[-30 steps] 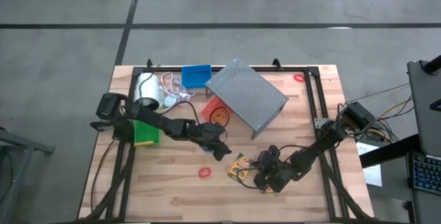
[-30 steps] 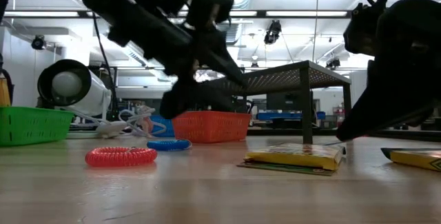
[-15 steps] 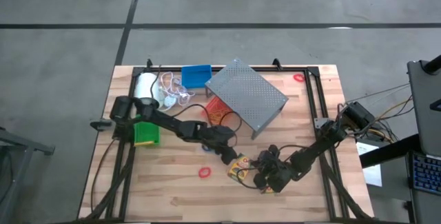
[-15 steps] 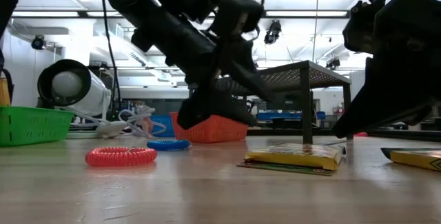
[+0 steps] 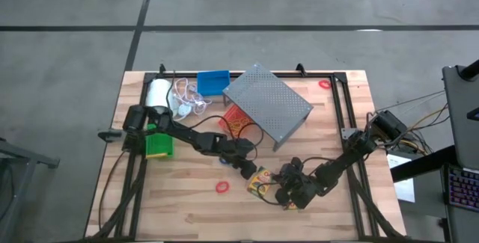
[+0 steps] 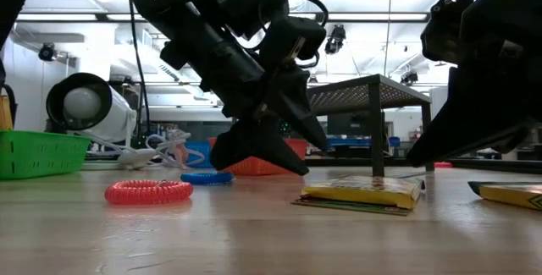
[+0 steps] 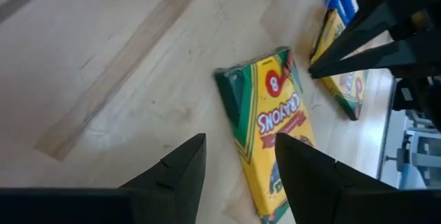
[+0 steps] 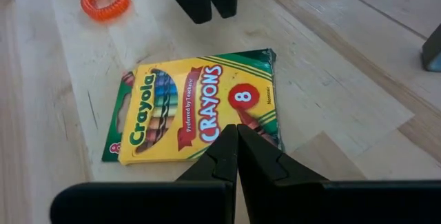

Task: Pick & Place Office Desk Supplies
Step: Put the crayon box into the green bin

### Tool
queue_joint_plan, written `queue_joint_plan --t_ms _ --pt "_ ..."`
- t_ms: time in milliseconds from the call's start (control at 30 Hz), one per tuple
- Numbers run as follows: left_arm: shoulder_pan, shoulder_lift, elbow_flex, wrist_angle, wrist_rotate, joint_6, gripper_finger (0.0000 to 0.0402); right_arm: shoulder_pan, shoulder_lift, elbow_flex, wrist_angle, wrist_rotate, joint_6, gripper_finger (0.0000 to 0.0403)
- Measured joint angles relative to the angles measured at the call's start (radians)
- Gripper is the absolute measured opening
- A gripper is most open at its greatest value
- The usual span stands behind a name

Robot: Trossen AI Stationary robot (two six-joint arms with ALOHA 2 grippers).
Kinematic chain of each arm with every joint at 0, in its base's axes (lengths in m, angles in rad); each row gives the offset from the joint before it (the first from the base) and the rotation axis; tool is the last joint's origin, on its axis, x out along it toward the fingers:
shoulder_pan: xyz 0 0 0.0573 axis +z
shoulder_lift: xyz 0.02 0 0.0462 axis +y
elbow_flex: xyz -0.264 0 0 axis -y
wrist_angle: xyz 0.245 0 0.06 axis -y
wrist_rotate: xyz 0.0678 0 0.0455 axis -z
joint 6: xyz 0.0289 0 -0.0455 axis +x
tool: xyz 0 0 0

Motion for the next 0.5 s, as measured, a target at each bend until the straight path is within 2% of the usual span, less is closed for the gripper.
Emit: queue_joint_plan --t_ms 200,500 --pt "-0.018 0.008 0.0 0.011 0.005 -0.011 0.0167 0.0 0.0 0.0 0.018 -0.001 -0.016 0.0008" --pt "-0.037 0.008 -0.003 0.045 -0.046 0.002 0.0166 0.0 0.0 0.0 0.023 -0.006 -0.023 0.0008"
